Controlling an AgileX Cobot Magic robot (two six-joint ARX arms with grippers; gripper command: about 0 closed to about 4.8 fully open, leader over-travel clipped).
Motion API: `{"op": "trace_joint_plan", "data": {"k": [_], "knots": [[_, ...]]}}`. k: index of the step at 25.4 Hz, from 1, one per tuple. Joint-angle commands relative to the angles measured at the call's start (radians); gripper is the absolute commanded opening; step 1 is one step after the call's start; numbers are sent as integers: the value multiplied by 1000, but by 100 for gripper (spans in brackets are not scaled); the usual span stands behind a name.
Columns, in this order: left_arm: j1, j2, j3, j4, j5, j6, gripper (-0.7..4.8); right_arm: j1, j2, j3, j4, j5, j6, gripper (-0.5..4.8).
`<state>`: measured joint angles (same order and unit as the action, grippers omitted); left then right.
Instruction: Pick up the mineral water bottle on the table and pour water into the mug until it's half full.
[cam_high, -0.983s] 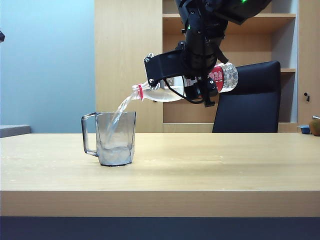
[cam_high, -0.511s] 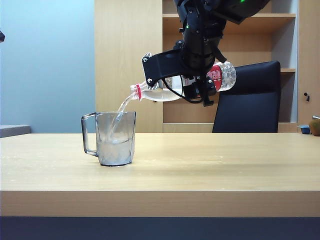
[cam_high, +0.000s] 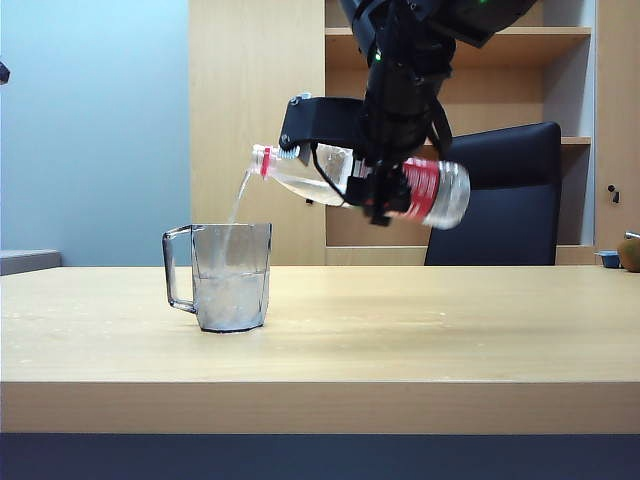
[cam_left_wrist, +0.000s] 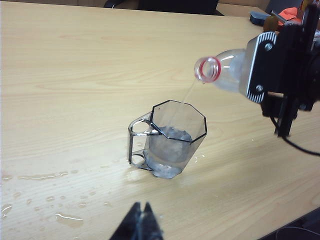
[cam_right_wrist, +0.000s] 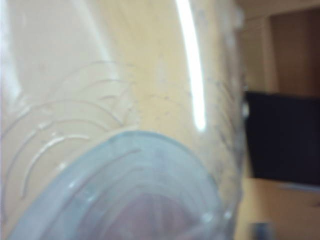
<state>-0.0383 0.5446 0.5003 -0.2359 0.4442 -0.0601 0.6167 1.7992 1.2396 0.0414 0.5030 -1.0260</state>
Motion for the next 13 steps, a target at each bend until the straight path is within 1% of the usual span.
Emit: {"op": "trace_joint_plan", "data": {"k": [1,4,6,7,10,13], "knots": [[0,0,5,13,1,0,-4,-3,-9,-10,26,-101,432,277],[0,0,5,13,1,0,-4,-20,-9,-55,149,-192,688,277],[0,0,5,13,2,0,-4,-33,-9,-103,263,-237,810,277],[0,0,5,13,2,0,-4,-39,-9,-140,348,-256,871,277],[0,0,5,13,2,0,-4,-56,5,-249,587,-304,957,277],[0,0,5,13,1,1,-4,-74,43,-333,775,-349,1022,277]]}}
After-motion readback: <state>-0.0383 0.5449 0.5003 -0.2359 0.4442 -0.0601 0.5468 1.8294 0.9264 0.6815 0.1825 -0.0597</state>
